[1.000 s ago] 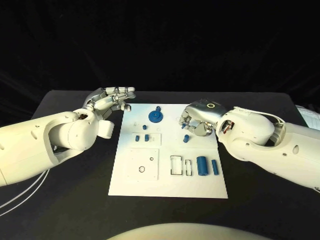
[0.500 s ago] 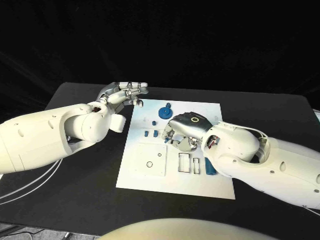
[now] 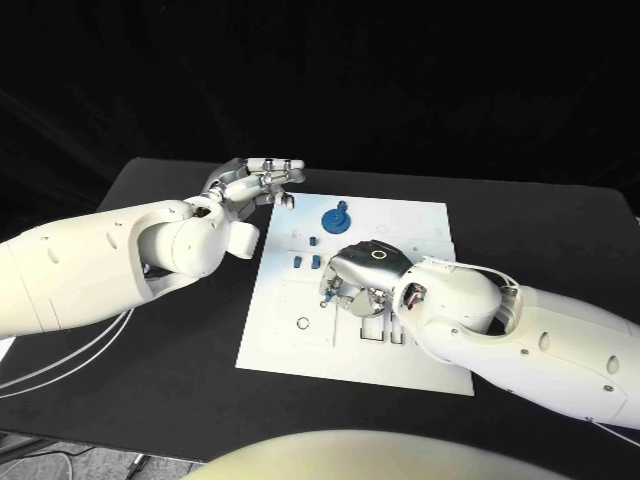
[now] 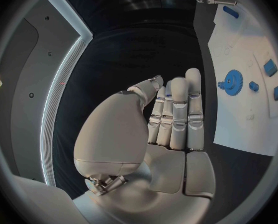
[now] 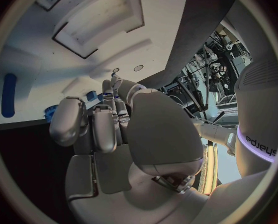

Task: Assemble the parts on the task board

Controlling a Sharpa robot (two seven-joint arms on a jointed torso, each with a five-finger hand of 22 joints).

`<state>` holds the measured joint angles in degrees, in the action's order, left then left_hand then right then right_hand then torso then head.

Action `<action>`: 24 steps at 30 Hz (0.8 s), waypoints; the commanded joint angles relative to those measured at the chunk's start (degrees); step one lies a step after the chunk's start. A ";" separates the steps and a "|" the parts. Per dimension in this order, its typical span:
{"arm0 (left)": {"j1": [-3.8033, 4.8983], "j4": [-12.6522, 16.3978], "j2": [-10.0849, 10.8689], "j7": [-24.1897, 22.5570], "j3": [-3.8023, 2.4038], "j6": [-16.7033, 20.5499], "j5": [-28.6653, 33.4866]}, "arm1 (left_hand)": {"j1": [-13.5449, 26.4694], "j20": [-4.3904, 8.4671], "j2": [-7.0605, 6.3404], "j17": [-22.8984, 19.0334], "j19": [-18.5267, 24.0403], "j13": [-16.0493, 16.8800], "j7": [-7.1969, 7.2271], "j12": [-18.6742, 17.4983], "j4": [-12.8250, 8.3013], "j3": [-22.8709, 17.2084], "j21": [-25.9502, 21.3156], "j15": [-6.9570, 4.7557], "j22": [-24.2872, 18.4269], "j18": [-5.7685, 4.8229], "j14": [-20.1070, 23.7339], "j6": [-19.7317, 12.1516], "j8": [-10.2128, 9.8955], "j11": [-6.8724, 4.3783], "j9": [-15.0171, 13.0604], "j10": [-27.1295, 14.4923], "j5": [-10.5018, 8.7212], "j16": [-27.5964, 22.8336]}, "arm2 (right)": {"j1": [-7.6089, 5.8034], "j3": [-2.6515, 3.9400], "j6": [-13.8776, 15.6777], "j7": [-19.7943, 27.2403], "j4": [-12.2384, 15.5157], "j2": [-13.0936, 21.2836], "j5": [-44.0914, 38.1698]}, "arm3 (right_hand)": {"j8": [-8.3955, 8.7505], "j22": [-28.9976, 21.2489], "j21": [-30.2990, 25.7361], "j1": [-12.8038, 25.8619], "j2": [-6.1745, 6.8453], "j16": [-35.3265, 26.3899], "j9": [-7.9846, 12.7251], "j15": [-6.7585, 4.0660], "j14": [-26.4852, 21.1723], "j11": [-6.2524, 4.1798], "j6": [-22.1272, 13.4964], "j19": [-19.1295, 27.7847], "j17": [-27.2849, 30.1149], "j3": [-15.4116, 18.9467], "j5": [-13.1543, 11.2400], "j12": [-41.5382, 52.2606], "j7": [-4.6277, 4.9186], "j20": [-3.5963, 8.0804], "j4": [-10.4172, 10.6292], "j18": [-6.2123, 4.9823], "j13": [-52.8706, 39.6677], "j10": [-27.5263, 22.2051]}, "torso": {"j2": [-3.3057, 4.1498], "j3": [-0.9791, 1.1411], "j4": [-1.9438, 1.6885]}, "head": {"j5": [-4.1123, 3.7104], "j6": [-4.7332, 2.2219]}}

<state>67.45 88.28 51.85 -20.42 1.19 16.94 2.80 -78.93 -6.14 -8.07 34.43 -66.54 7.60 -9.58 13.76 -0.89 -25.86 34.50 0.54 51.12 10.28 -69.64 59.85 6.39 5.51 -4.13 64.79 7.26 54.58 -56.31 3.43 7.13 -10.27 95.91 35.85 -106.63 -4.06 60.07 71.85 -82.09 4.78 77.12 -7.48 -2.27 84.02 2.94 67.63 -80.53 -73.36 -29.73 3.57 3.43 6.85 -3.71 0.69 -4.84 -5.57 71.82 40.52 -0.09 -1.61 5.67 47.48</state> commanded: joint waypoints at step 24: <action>0.00 0.08 -0.27 0.28 -0.03 -1.74 -0.27 | -0.24 -0.19 0.52 -0.31 -0.36 0.11 -0.10 0.37 -0.12 0.39 -0.48 0.09 -0.16 0.17 0.54 -0.43 0.32 -0.09 0.11 -0.57 0.08 -0.23 | 0.31 -0.63 -2.16 -0.61 -1.77 -1.80 -1.27 | -0.31 -0.08 -0.15 0.77 -0.13 0.17 -0.12 0.57 3.05 0.22 0.06 -0.11 0.05 -0.24 0.20 0.15 0.07 -0.09 -0.10 -0.84 -0.02 0.28 | 0.00 -0.02 -0.03 | 0.13 0.67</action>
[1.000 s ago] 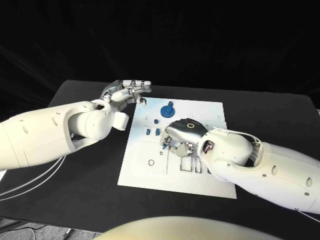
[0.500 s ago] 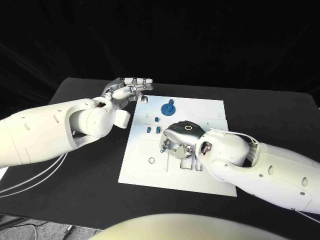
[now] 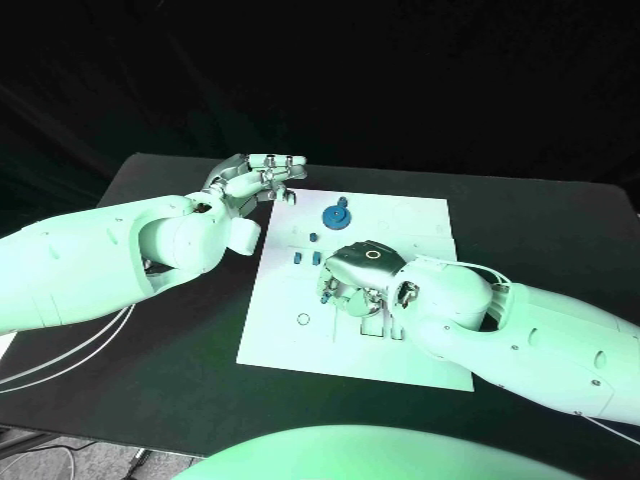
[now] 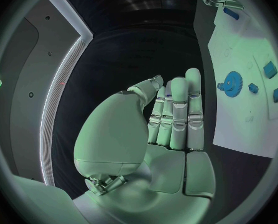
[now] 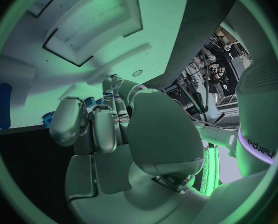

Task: Assemble the parts on the task board

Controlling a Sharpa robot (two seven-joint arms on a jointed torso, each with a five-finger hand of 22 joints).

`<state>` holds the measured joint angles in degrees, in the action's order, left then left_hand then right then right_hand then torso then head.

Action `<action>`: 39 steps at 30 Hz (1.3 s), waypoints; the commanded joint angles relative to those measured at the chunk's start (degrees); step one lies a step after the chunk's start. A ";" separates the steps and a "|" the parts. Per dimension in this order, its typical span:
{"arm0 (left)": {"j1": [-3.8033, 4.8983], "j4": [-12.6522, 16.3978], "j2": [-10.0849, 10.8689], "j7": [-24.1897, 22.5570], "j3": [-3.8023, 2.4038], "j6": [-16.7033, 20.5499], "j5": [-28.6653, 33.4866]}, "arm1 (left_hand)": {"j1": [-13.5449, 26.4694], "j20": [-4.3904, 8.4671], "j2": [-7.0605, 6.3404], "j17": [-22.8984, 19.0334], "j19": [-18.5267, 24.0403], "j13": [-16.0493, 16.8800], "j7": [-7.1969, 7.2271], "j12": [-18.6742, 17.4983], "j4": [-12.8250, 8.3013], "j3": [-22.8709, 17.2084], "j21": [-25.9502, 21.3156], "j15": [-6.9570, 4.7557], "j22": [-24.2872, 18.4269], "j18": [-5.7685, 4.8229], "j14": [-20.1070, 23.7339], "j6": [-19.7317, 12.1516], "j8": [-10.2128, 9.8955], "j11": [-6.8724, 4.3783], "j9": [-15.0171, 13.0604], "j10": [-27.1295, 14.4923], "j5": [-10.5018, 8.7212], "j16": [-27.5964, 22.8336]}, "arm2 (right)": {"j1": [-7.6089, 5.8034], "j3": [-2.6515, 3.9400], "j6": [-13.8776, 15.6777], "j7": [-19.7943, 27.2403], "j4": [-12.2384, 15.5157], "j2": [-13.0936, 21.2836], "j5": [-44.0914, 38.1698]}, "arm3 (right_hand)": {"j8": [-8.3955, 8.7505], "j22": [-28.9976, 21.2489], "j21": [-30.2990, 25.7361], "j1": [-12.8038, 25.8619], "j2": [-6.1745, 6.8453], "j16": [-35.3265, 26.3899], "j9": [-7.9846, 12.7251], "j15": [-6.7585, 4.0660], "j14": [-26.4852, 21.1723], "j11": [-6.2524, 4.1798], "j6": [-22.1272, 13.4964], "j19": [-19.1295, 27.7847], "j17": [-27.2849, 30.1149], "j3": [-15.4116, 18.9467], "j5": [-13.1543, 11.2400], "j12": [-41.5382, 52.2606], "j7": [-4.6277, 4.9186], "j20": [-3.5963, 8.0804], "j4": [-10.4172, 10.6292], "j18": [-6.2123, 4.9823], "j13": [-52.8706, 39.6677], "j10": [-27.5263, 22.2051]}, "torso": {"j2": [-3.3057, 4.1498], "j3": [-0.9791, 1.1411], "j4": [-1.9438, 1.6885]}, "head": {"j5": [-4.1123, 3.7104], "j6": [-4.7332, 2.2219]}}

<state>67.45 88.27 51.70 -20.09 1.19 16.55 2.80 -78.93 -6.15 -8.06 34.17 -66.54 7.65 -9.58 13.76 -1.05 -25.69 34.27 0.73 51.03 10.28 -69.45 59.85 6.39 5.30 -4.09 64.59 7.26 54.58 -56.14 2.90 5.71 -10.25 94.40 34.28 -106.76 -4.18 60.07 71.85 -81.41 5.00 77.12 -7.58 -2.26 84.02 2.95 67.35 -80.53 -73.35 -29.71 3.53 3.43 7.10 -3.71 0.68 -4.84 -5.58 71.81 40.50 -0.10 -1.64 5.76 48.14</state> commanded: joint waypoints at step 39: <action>0.00 0.03 -0.08 1.02 -0.03 -2.01 -0.63 | -0.29 -0.24 0.62 -0.26 -0.27 0.05 -0.16 0.53 -0.04 0.40 -0.50 -0.02 -0.21 0.15 0.61 -0.57 0.37 0.23 0.10 -0.90 0.09 -0.32 | 0.18 -0.74 5.55 0.10 -0.10 0.53 -0.26 | 0.14 -6.52 -4.68 4.33 2.26 -2.20 2.79 3.07 2.05 3.27 -10.13 2.15 3.26 4.30 2.02 1.61 1.74 -2.52 -1.08 -2.03 1.71 -14.68 | -0.04 0.07 0.03 | -0.25 0.08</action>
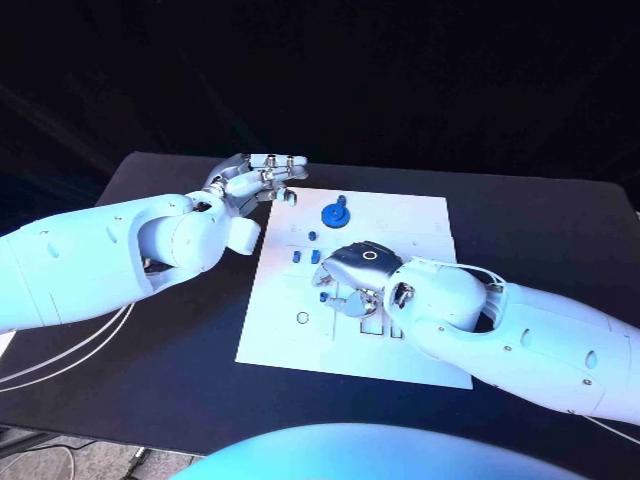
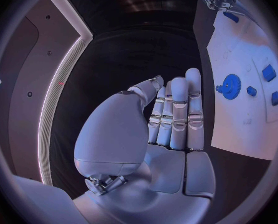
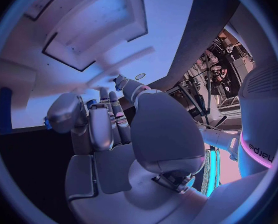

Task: Assemble the parts on the task board

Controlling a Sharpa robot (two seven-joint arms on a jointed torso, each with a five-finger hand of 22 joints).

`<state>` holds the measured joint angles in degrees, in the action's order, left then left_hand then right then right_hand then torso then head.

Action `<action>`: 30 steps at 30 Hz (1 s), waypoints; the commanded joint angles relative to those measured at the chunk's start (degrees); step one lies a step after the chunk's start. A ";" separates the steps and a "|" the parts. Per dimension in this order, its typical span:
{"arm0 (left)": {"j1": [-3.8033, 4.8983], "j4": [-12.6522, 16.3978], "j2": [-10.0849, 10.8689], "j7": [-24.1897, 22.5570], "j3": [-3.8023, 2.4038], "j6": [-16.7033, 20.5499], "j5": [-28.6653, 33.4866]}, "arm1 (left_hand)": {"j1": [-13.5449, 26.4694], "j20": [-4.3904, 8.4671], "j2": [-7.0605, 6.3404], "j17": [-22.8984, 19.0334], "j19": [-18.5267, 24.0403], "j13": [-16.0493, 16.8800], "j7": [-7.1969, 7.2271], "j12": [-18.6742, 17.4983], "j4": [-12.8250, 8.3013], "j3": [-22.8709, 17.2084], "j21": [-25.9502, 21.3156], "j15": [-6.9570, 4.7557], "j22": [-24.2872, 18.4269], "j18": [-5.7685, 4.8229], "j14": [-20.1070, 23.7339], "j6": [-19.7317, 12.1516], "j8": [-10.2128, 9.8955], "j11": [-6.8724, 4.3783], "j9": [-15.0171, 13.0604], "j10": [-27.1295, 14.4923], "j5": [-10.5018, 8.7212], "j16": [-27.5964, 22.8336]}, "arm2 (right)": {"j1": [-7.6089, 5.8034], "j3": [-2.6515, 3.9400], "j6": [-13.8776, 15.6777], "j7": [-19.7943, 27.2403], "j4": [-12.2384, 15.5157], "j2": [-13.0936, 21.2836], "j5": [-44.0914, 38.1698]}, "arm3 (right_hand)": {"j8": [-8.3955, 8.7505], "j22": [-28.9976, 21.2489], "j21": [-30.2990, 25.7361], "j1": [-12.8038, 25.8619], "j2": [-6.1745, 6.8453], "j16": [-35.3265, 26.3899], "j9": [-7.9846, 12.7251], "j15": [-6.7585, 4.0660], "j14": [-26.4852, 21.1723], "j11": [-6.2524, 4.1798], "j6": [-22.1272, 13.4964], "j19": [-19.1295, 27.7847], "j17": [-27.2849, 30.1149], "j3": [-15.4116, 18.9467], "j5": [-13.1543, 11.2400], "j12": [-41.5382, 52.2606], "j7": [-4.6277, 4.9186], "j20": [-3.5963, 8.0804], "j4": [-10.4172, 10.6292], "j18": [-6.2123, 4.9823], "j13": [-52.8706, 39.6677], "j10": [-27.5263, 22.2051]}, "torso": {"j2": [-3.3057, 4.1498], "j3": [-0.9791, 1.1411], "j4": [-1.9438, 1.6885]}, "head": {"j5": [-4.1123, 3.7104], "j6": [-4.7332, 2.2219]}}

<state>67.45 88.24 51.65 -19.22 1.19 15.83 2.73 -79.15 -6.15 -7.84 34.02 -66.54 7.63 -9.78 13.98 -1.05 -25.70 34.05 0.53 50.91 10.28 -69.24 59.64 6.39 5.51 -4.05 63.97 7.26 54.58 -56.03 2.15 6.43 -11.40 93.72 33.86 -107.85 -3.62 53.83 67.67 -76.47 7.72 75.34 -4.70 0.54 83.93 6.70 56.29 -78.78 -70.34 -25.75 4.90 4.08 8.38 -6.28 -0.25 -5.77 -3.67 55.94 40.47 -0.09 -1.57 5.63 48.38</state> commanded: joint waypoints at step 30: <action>0.00 0.53 0.80 0.33 -0.01 -1.94 -0.90 | -0.18 -0.25 0.53 -0.16 -0.26 0.09 0.03 0.41 -0.09 0.38 -0.34 0.19 -0.13 0.16 0.44 -0.38 0.40 0.01 0.07 -0.35 0.12 -0.33 | -2.59 4.97 -1.11 -1.77 5.12 15.98 1.49 | -0.06 -1.22 -1.53 -0.66 0.93 -1.12 0.60 -2.04 2.28 -1.53 0.69 -0.32 1.23 7.47 -0.09 1.67 -1.91 2.06 1.27 -1.14 -0.03 -1.20 | -0.14 0.00 0.40 | -1.78 -1.81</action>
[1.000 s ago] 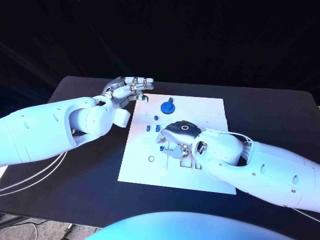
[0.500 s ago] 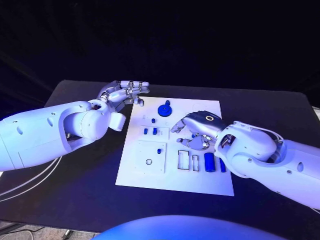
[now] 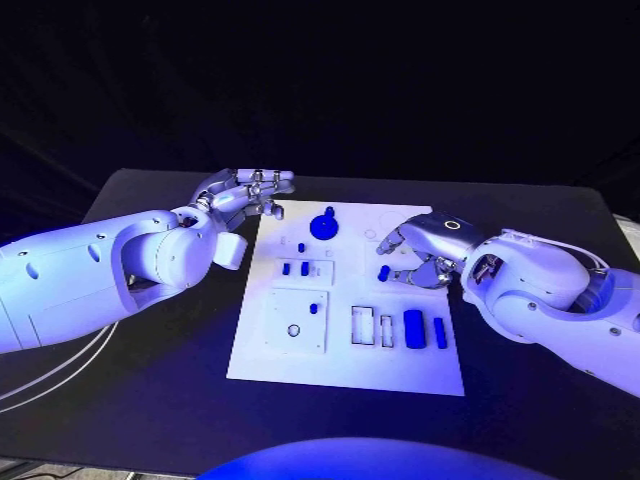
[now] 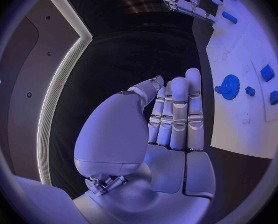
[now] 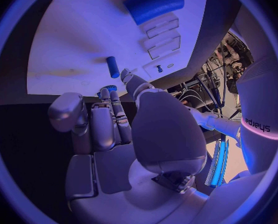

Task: Assemble the parts on the task board

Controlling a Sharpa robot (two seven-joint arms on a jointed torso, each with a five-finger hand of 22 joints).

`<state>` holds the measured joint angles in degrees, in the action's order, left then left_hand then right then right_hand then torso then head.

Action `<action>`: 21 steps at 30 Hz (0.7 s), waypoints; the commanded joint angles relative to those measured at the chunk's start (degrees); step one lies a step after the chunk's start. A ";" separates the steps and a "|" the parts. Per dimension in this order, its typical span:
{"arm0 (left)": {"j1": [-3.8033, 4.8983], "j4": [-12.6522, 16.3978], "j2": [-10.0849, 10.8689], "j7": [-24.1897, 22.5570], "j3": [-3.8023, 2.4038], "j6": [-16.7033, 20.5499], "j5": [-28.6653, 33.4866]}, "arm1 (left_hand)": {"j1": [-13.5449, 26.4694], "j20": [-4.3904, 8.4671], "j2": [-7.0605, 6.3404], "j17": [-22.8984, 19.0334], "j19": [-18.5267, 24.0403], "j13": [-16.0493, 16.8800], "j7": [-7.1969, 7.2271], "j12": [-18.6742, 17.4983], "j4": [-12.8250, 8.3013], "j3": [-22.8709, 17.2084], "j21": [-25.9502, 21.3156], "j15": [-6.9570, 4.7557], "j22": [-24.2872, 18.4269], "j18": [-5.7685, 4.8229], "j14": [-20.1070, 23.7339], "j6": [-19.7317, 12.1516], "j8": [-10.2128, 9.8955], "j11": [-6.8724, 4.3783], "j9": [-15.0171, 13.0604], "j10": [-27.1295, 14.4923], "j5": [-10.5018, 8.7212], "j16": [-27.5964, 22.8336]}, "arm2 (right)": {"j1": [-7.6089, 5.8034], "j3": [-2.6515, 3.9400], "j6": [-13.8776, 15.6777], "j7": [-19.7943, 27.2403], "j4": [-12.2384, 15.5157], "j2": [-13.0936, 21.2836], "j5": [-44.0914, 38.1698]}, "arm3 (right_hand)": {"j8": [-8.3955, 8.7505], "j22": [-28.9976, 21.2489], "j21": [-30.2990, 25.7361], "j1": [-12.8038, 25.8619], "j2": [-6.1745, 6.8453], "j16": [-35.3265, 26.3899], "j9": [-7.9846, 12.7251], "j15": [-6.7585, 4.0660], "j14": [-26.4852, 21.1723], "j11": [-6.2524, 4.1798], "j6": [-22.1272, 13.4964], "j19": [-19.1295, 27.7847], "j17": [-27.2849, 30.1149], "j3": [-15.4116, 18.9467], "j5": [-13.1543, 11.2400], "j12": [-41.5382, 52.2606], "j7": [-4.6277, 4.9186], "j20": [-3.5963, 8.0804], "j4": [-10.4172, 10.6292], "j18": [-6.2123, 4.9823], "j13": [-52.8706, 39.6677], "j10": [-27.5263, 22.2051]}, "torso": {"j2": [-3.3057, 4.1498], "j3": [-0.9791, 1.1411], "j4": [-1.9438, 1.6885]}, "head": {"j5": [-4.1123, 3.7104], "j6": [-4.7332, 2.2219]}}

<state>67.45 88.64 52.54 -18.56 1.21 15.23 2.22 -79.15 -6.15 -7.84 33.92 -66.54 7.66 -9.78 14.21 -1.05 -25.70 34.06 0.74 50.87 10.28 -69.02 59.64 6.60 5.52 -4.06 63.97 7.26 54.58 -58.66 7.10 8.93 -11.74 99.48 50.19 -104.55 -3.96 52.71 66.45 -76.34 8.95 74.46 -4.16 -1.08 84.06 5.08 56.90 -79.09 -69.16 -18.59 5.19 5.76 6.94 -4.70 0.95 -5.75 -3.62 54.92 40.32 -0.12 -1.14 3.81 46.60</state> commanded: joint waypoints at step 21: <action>-0.02 -0.08 -0.29 -0.29 -0.02 -1.56 -0.39 | -0.28 -0.26 0.59 -0.13 -0.25 0.10 0.04 0.37 -0.19 0.43 -0.42 -0.03 -0.13 0.16 0.29 -0.37 0.25 0.00 0.07 -0.38 0.12 -0.33 | 0.48 -0.18 -5.93 -1.19 -3.61 -3.68 -2.40 | -0.98 0.39 -0.17 -3.09 -3.87 -0.03 -0.79 -0.36 2.40 -1.50 6.00 -0.74 -0.12 -3.26 -0.57 3.43 -0.18 0.54 0.58 -0.98 -0.27 10.53 | 0.03 -0.02 -0.04 | 0.27 0.46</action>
<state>67.44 88.51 52.37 -18.54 1.21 14.86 2.14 -79.39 -6.15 -7.61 33.83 -66.54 7.71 -9.78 14.21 -1.29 -25.46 33.82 0.75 50.79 10.28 -69.03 59.65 6.60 5.52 -4.06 63.97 7.26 54.58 -58.24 6.93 4.42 -12.59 95.94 46.62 -105.96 -4.63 53.04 66.24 -79.54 5.80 74.46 -4.90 -1.34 83.93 3.67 62.64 -79.50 -69.20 -21.56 4.86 8.82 6.78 -4.30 1.48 -5.75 -3.83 65.06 40.35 -0.13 -1.22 4.04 46.98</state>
